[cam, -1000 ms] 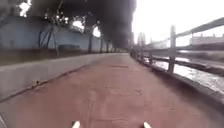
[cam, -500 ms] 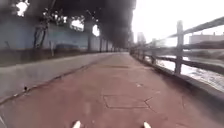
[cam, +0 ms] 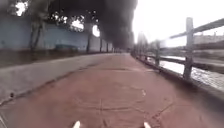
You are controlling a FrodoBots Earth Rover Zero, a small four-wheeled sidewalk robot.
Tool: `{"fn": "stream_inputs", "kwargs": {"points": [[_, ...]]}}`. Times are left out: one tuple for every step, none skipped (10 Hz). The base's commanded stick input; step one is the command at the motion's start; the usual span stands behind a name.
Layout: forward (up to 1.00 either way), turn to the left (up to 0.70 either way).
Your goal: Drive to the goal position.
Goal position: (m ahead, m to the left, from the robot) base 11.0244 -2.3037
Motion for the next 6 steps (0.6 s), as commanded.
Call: {"fn": "stream_inputs", "kwargs": {"points": [[0.70,0.00],[0.70,0.00],[0.54,0.00],[0.00,0.00],[0.00,0.00],[0.00,0.00]]}}
